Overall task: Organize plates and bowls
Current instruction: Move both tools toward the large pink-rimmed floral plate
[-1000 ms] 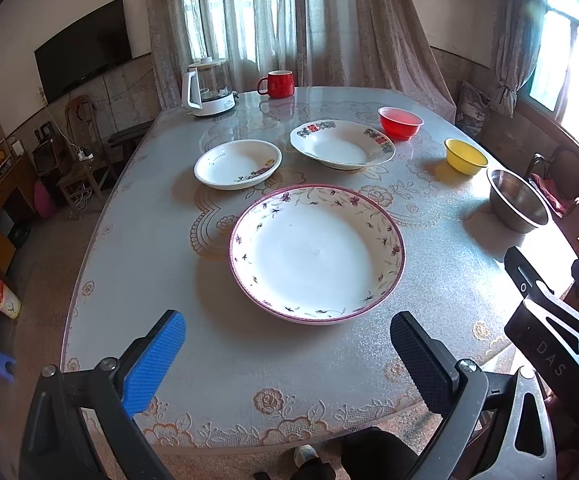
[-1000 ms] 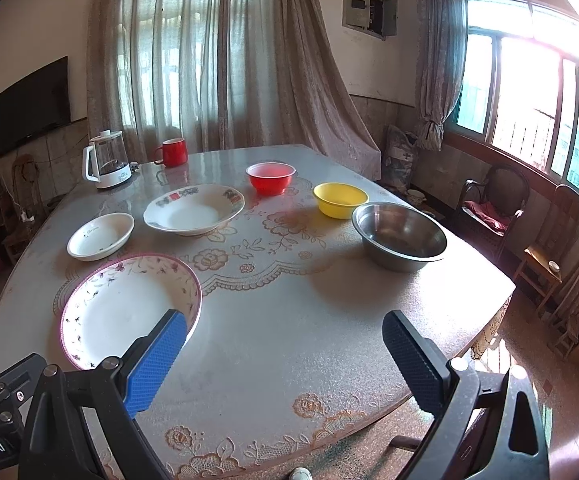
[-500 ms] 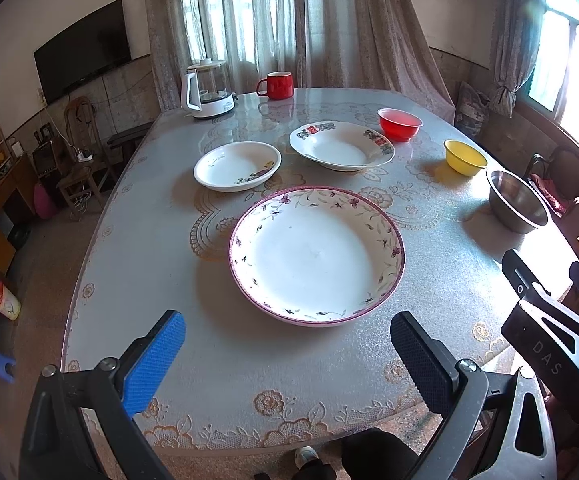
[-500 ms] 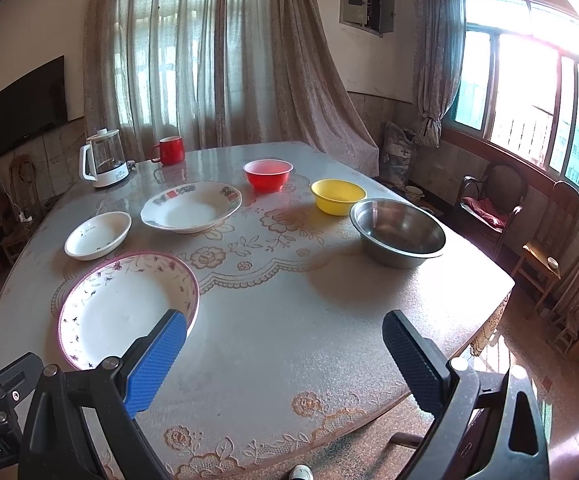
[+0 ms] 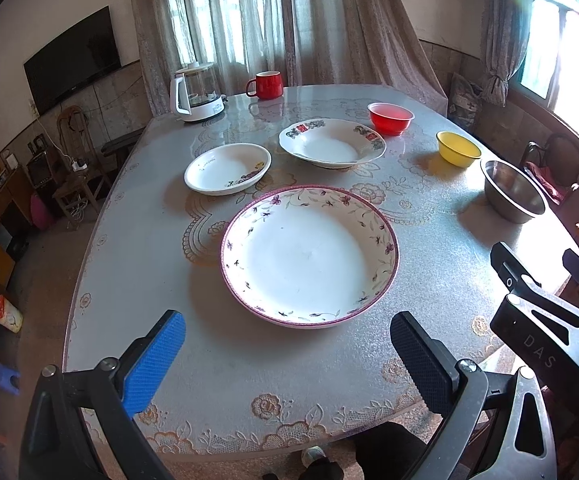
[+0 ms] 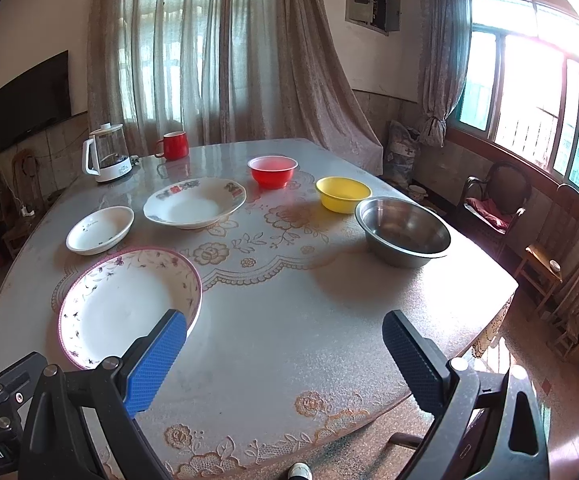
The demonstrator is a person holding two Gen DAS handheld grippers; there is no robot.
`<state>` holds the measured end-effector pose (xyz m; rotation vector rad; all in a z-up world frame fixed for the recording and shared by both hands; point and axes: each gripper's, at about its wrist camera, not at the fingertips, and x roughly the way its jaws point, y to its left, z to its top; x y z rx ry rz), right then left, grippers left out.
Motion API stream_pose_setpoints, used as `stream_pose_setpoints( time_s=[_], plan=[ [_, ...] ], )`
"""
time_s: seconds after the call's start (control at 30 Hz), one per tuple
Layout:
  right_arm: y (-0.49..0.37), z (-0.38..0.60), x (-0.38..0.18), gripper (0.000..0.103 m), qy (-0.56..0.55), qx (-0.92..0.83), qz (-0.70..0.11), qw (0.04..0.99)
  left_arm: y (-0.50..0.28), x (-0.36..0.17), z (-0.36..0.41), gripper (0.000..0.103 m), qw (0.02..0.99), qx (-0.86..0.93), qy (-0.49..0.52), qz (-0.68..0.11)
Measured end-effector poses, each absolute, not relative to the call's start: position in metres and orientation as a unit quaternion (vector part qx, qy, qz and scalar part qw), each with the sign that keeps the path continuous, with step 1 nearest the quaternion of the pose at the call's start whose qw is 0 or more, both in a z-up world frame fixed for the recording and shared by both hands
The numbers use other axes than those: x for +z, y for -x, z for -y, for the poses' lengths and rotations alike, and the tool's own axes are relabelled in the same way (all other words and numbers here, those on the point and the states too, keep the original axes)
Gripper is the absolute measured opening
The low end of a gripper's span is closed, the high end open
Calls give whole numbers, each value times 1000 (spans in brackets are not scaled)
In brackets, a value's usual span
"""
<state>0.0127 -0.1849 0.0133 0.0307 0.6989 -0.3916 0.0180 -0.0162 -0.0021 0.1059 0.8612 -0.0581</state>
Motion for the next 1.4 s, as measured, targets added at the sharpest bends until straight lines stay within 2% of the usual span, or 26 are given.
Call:
stream_pose_setpoints(
  time_s=[0.17,0.33,0.67,0.87,1.3,1.4],
  plan=[
    [-23,199,13,100,-20,-193,-346,918,-31,-5,21,103,901,-35,-46,-430],
    [-36,218,10,100,-20,-190,-362,913,-47,-8,19,103,891,-72,4,-448],
    [-87,252,-9,100,-35,-136,-424,895,-84,-14,15,103,874,-64,67,-477],
    [-124,268,-19,96,-42,-85,-450,888,-102,-18,11,103,870,-9,82,-486],
    [-181,262,-36,95,-2,46,-489,871,-116,-28,-29,103,847,107,164,-494],
    [-191,261,-41,91,-3,45,-501,864,-118,-31,-42,103,847,106,179,-489]
  ],
)
